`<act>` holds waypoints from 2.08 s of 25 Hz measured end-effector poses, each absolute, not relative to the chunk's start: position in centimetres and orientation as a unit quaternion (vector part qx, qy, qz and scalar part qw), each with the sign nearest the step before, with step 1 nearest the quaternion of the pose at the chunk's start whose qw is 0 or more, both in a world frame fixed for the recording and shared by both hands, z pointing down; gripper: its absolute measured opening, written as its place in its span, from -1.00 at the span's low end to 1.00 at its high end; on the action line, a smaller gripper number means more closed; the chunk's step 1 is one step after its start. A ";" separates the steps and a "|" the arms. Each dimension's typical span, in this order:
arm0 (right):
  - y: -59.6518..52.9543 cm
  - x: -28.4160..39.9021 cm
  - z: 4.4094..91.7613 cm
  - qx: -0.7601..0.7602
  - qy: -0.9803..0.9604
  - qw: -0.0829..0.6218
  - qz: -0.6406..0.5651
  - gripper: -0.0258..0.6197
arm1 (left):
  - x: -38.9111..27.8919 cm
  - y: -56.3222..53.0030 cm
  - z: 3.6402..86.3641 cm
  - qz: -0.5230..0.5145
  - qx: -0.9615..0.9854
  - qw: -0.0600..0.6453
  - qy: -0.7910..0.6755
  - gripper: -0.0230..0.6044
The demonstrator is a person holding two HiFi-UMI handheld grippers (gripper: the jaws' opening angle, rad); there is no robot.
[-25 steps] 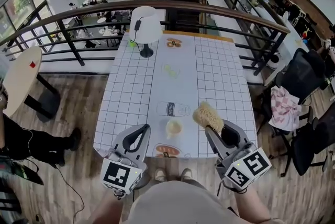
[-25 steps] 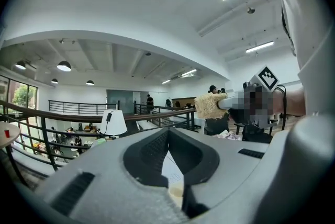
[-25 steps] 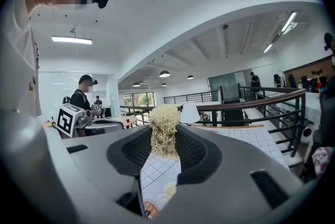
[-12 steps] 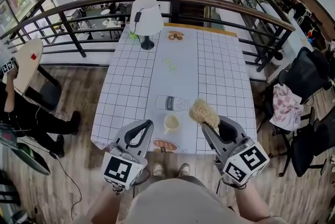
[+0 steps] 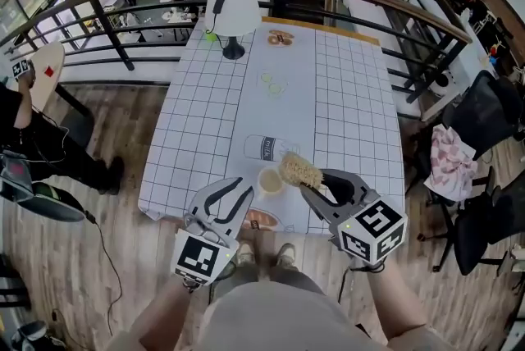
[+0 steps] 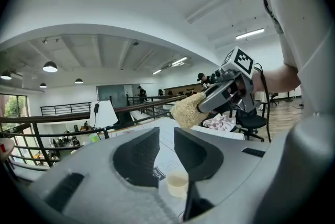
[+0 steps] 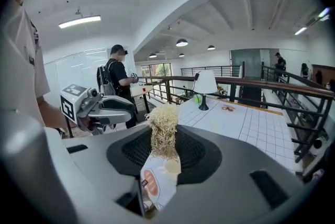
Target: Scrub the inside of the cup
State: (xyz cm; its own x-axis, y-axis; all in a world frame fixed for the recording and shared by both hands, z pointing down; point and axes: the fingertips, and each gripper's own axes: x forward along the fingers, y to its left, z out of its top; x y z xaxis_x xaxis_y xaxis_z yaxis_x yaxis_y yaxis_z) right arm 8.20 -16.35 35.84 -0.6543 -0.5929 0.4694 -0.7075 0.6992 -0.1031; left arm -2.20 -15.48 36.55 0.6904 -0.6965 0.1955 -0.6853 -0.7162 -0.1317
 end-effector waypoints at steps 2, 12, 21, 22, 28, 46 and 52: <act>-16.9 7.8 37.5 0.347 -0.898 0.227 0.149 -0.54 | -2.1 -16.0 39.0 -0.138 -0.918 0.022 0.372 -0.63; -20.1 6.3 46.6 0.291 -0.882 0.324 0.179 -0.54 | -0.2 -17.0 51.9 -0.223 -0.914 -0.052 0.336 -0.53; -20.9 6.0 53.1 0.248 -0.858 0.404 0.198 -0.54 | 1.8 -17.5 60.5 -0.269 -0.909 -0.110 0.298 -0.53; -20.9 6.1 53.5 0.244 -0.856 0.410 0.201 -0.54 | 1.9 -17.5 61.2 -0.273 -0.908 -0.115 0.296 -0.53; -21.0 6.0 55.5 0.226 -0.847 0.435 0.206 -0.54 | 2.4 -17.5 64.1 -0.288 -0.902 -0.123 0.299 -0.53; -21.3 4.3 58.2 0.150 -0.815 0.544 0.134 -0.52 | 2.5 -17.6 64.6 -0.274 -0.901 -0.136 0.307 -0.72; -21.3 3.2 59.6 0.111 -0.802 0.580 0.088 -0.47 | 2.5 -17.7 64.5 -0.270 -0.902 -0.139 0.306 -0.72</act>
